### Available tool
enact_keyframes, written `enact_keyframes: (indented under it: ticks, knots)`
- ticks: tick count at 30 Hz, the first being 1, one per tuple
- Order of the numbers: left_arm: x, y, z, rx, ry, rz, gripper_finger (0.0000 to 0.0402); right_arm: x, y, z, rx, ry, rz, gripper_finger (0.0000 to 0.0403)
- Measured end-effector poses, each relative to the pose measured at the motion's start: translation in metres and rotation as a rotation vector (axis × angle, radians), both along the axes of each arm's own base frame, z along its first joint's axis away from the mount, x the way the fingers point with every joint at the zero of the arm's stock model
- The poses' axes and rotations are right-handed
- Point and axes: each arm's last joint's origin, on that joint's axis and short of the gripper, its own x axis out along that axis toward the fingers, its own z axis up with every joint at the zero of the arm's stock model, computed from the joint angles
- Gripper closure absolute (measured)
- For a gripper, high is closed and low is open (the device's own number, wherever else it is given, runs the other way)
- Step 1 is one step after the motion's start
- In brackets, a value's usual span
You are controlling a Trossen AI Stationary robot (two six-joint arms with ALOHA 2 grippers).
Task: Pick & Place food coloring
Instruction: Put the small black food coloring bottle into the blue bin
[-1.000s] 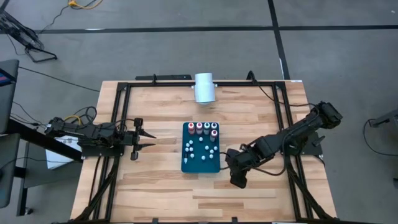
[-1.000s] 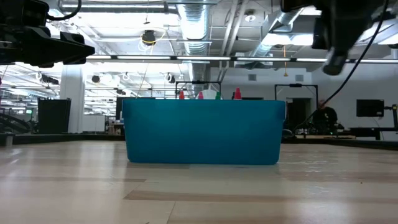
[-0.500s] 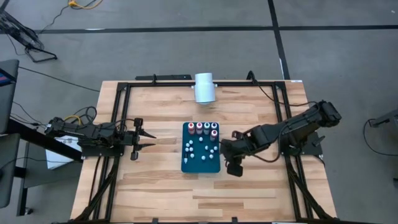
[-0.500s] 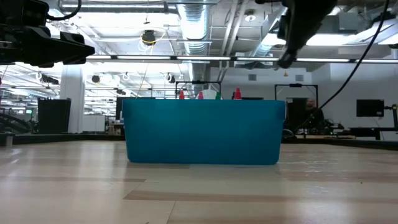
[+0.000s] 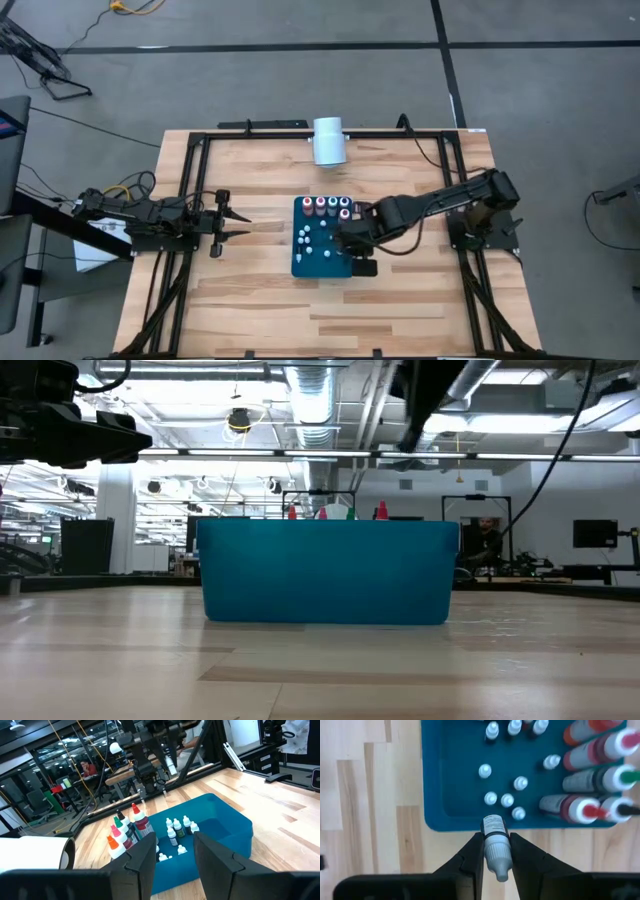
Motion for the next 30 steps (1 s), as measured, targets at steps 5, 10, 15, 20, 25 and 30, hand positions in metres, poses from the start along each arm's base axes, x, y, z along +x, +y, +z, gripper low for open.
enact_keyframes:
  ticks: [5, 10, 15, 20, 25, 30]
  knots:
    - [0.0, 0.0, 0.0, 0.001, 0.0, 0.0, 0.0278, 0.02, 0.002, 0.005, -0.03, 0.036, 0.053, 0.0331]
    - [0.0, 0.0, 0.0, 0.0, -0.001, 0.0, 0.0278, 0.035, 0.004, 0.005, -0.052, 0.08, 0.092, 0.0331]
    - [0.0, 0.0, 0.0, 0.0, -0.001, 0.0, 0.0278, 0.05, 0.005, -0.005, -0.063, 0.101, 0.12, 0.0331]
    - [0.0, 0.0, 0.0, -0.001, -0.001, -0.001, 0.0278, 0.061, 0.004, -0.024, -0.064, 0.137, 0.11, 0.0331]
    - [0.0, 0.0, 0.0, -0.001, -0.001, 0.0, 0.0278, 0.071, 0.004, -0.044, -0.061, 0.172, 0.104, 0.0331]
    - [0.0, 0.0, 0.0, -0.001, -0.001, 0.0, 0.0278, 0.075, 0.005, -0.054, -0.05, 0.188, 0.097, 0.0331]
